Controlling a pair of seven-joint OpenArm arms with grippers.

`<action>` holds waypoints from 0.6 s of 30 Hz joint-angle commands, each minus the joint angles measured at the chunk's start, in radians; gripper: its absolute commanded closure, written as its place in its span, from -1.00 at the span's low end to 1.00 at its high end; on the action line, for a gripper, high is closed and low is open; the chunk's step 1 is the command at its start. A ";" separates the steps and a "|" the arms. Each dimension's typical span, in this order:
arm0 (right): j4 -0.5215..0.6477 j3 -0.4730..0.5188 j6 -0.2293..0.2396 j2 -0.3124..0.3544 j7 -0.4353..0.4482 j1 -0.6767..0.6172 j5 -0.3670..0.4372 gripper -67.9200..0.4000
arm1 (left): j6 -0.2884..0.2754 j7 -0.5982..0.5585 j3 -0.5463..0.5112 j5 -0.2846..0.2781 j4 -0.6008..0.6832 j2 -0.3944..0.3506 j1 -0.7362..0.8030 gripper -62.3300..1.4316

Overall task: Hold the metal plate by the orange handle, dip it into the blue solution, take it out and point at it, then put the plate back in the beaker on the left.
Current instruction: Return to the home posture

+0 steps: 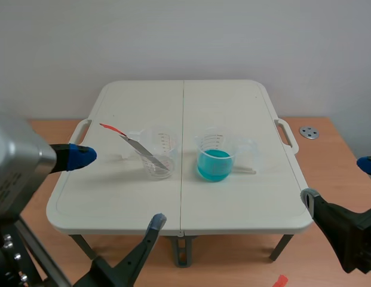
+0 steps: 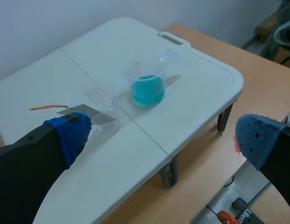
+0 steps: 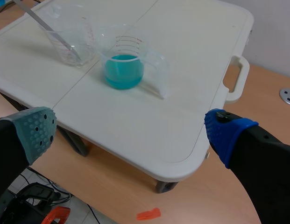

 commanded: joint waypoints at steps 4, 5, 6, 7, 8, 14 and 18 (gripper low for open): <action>0.025 0.013 -0.008 0.002 0.012 0.011 0.011 -0.96 | -0.002 -0.010 -0.001 -0.010 0.003 -0.003 0.008 -1.00; 0.025 0.013 -0.008 0.002 0.011 0.011 0.011 -0.96 | -0.002 -0.006 -0.001 -0.010 0.003 -0.003 0.008 -1.00; 0.025 0.013 -0.008 0.002 0.011 0.011 0.011 -0.96 | -0.002 -0.004 -0.001 -0.010 0.003 -0.003 0.008 -1.00; 0.025 0.013 -0.008 0.002 0.010 0.011 0.011 -0.96 | -0.002 -0.001 -0.001 -0.010 0.003 -0.003 0.008 -1.00; 0.025 0.013 -0.008 0.002 0.008 0.011 0.011 -0.96 | -0.002 0.001 -0.001 -0.010 0.003 -0.003 0.008 -1.00; 0.025 0.013 -0.008 0.002 0.004 0.011 0.011 -0.96 | -0.002 0.003 -0.001 -0.010 0.003 -0.003 0.008 -1.00; 0.025 0.013 -0.008 0.002 -0.003 0.011 0.011 -0.96 | -0.002 0.003 -0.001 -0.010 0.003 -0.003 0.008 -1.00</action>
